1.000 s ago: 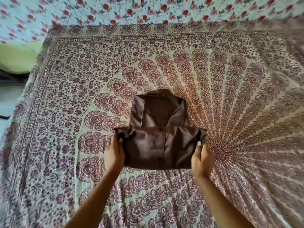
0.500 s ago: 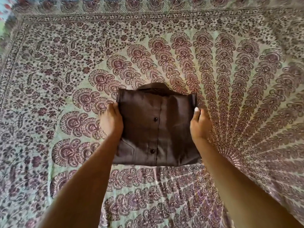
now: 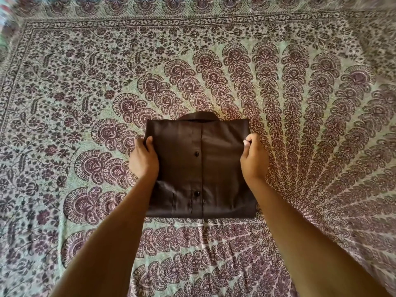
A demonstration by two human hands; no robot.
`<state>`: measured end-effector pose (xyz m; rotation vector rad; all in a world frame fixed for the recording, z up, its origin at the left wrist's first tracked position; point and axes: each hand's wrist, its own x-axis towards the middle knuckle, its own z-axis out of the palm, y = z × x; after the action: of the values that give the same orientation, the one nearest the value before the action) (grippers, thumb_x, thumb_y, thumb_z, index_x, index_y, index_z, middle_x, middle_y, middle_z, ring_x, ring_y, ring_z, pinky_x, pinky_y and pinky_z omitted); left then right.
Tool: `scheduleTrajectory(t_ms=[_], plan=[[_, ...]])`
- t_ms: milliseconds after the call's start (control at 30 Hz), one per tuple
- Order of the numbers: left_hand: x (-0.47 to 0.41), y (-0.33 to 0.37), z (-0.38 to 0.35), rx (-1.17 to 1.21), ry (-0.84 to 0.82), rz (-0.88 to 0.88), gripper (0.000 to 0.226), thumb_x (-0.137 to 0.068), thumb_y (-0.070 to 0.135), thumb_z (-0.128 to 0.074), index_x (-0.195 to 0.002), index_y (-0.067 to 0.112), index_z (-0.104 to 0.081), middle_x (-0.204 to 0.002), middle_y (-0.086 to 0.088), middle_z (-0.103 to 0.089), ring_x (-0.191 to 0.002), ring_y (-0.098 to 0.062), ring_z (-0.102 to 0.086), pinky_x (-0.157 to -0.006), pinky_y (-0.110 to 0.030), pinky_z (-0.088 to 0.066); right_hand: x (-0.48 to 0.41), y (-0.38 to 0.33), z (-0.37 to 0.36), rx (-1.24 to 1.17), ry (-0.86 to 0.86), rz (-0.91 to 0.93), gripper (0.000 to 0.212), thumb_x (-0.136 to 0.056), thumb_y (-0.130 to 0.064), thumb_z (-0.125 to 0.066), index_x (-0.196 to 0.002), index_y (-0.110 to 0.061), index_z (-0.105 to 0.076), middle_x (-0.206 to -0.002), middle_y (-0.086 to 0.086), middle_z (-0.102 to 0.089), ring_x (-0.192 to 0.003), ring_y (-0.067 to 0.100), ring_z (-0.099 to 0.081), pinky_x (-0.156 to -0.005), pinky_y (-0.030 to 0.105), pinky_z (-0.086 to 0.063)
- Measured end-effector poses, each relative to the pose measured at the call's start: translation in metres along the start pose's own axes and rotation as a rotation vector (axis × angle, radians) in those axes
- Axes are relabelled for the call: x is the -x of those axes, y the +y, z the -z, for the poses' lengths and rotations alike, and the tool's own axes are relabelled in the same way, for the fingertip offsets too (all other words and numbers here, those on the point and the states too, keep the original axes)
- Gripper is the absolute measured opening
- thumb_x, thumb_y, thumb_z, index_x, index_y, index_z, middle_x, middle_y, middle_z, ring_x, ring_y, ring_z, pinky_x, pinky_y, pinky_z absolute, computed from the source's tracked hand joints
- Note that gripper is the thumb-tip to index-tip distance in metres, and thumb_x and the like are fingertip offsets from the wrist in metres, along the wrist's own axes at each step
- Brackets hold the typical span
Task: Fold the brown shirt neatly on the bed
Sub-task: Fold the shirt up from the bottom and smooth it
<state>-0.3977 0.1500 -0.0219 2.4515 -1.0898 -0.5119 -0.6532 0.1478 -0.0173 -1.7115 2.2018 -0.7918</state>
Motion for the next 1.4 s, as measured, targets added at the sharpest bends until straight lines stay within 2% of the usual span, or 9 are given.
scheduleTrajectory(t_ms=[233,333,433,533,733,867,1000,1133,1400], plan=[[-0.006,0.002,0.002,-0.139,-0.065,-0.026,0.035,-0.097,0.039,-0.042,-0.114,0.008,-0.046,-0.105,-0.02,-0.062,-0.095,-0.037,-0.06,-0.07,-0.038,-0.042,0.003,0.015,-0.011,0.077,-0.098,-0.042,0.019,-0.095,-0.011,-0.043,-0.103,-0.007,-0.059,-0.098,0.015,-0.064,-0.081,0.034,-0.06,-0.058,0.029,-0.033],[-0.004,0.01,0.004,-0.198,0.051,-0.039,0.038,-0.092,0.022,-0.048,-0.126,0.008,-0.038,-0.122,-0.017,-0.049,-0.109,-0.032,-0.051,-0.088,-0.044,-0.043,0.006,0.009,-0.011,0.116,-0.031,-0.043,0.024,-0.092,-0.017,-0.046,-0.106,-0.01,-0.064,-0.111,0.017,-0.057,-0.089,0.036,-0.059,-0.068,0.037,-0.044],[0.015,0.031,-0.007,-0.211,0.022,-0.506,0.038,-0.09,0.022,-0.04,-0.127,0.012,-0.046,-0.132,-0.012,-0.048,-0.121,-0.027,-0.044,-0.102,-0.044,-0.028,0.013,-0.012,-0.014,0.19,-0.006,0.217,0.039,-0.095,-0.025,-0.041,-0.132,-0.016,-0.049,-0.14,0.013,-0.043,-0.122,0.028,-0.047,-0.095,0.041,-0.037],[0.031,0.039,-0.027,-0.28,-0.238,-0.862,0.051,-0.092,0.041,-0.025,-0.139,0.028,-0.04,-0.15,-0.001,-0.034,-0.141,-0.021,-0.028,-0.113,-0.043,-0.013,0.017,-0.024,-0.025,0.196,-0.338,0.472,0.052,-0.096,-0.038,-0.024,-0.145,-0.02,-0.027,-0.153,0.006,-0.023,-0.141,0.022,-0.023,-0.113,0.041,-0.017],[-0.002,0.02,-0.036,-0.475,-0.319,-0.762,0.061,-0.086,0.06,-0.006,-0.144,0.044,-0.016,-0.158,0.011,-0.009,-0.146,-0.019,-0.003,-0.114,-0.052,0.004,0.0,-0.001,-0.035,0.415,-0.588,0.342,0.078,-0.075,-0.068,0.008,-0.146,-0.037,-0.001,-0.157,0.0,0.006,-0.144,0.022,0.006,-0.114,0.042,0.008],[-0.003,0.022,-0.034,-0.48,-0.337,-0.663,0.059,-0.088,0.064,-0.012,-0.144,0.047,-0.01,-0.158,0.013,-0.001,-0.146,-0.021,0.003,-0.112,-0.057,0.006,-0.003,-0.007,-0.031,0.452,-0.626,0.238,0.072,-0.086,-0.068,-0.006,-0.147,-0.031,0.004,-0.156,0.003,0.014,-0.143,0.02,0.013,-0.114,0.04,0.01],[0.003,0.018,-0.02,-0.362,-0.277,-0.243,0.059,-0.095,0.056,-0.017,-0.149,0.035,-0.004,-0.158,0.003,0.01,-0.145,-0.024,0.012,-0.114,-0.056,0.01,0.0,-0.013,-0.017,0.426,-0.618,0.135,0.066,-0.094,-0.056,-0.015,-0.148,-0.022,0.001,-0.155,0.012,0.011,-0.143,0.027,0.011,-0.114,0.044,0.009],[0.063,0.011,-0.006,-0.288,-0.217,-0.494,0.058,-0.093,0.052,-0.01,-0.148,0.034,-0.011,-0.158,0.004,0.002,-0.146,-0.017,0.005,-0.113,-0.045,0.011,0.053,-0.027,-0.003,0.292,-0.394,0.288,0.06,-0.094,-0.046,-0.018,-0.146,-0.016,-0.023,-0.154,0.013,-0.017,-0.143,0.029,-0.014,-0.115,0.045,-0.004],[0.08,-0.064,-0.007,-0.469,-0.248,-0.579,0.059,-0.09,0.058,-0.018,-0.146,0.038,-0.018,-0.157,-0.001,-0.017,-0.144,-0.024,-0.018,-0.116,-0.047,-0.003,0.081,0.035,0.002,0.416,-0.498,0.383,0.063,-0.093,-0.058,-0.014,-0.147,-0.024,-0.019,-0.154,0.007,-0.017,-0.142,0.022,-0.016,-0.115,0.042,-0.008]])
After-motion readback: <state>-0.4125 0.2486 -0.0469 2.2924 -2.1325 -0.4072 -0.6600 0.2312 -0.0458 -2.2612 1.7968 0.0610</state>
